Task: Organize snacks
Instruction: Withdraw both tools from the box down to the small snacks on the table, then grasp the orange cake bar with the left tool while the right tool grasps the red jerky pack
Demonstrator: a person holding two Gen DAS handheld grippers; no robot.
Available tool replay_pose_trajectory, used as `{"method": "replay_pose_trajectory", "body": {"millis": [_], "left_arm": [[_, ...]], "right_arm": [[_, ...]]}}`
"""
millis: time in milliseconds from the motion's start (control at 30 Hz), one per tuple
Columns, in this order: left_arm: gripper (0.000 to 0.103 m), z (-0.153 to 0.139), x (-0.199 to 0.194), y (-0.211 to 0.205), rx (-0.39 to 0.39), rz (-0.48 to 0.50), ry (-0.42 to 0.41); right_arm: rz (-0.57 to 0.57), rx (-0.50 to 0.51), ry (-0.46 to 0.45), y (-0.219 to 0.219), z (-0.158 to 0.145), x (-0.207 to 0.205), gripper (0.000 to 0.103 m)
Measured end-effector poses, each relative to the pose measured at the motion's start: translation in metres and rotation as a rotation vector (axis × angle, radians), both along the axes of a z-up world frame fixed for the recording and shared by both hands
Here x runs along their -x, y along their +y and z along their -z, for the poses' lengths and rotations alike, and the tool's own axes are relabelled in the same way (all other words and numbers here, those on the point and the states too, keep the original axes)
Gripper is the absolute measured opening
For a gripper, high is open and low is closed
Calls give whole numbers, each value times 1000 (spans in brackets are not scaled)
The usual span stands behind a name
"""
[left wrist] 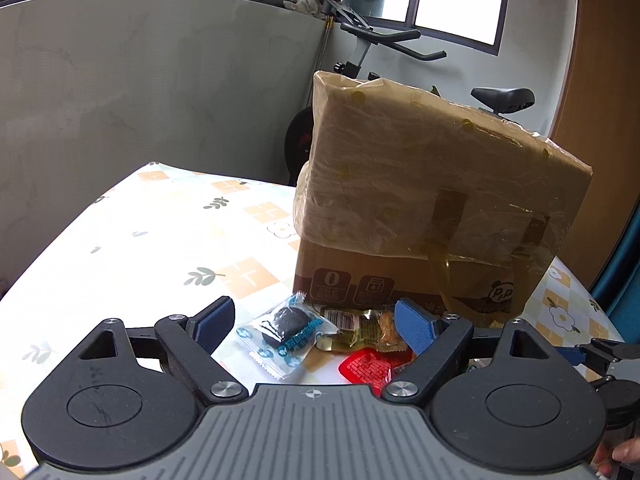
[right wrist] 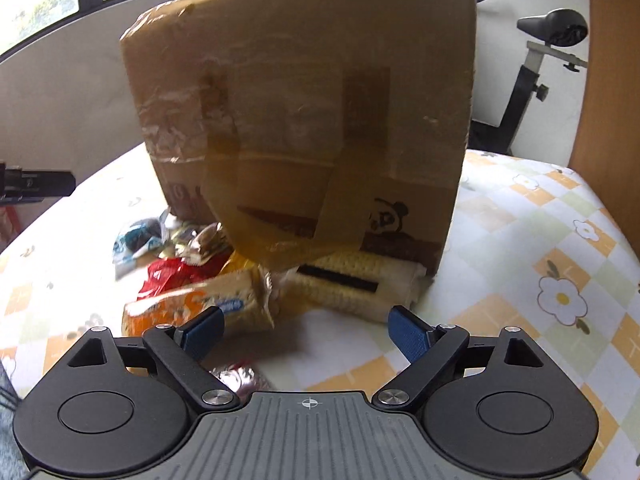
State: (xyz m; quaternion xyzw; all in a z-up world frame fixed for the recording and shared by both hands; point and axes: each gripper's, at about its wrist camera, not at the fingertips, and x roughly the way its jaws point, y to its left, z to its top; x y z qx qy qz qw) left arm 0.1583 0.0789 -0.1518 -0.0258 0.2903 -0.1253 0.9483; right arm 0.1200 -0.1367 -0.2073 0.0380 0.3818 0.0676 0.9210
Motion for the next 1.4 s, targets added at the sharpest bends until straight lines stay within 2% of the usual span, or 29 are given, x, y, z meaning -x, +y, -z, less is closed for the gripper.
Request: {"method": "replay_pose_trajectory", "body": {"millis": [133, 467, 567, 700, 733, 900, 1000, 1067, 1167, 1233, 1300, 1400], "left_arm": [[88, 8, 2, -3, 2, 11, 31], [88, 16, 10, -11, 3, 23, 54], [88, 18, 11, -12, 1, 21, 59], [88, 20, 12, -14, -6, 22, 69], [88, 20, 12, -15, -9, 23, 70], [88, 20, 10, -15, -12, 24, 71], [88, 20, 9, -17, -12, 23, 72], [88, 21, 9, -19, -14, 28, 73], [88, 22, 10, -23, -15, 34, 77], [88, 23, 12, -23, -16, 40, 79], [88, 24, 12, -23, -20, 45, 82], [87, 26, 11, -24, -19, 62, 88]], "right_arm": [[-70, 54, 38, 8, 10, 12, 87], [-219, 164, 59, 23, 18, 16, 87], [-217, 183, 28, 24, 19, 13, 85], [-189, 144, 13, 20, 18, 4, 60], [-175, 140, 11, 18, 18, 3, 59], [-93, 109, 29, 7, 18, 3, 61], [-111, 87, 45, 8, 15, 9, 66], [-137, 75, 75, 11, 17, 10, 66], [-142, 81, 64, 13, 19, 11, 66], [-120, 72, 56, 11, 18, 7, 57], [-100, 70, 42, 4, 17, 3, 43], [-75, 70, 21, -7, 18, 0, 38]]}}
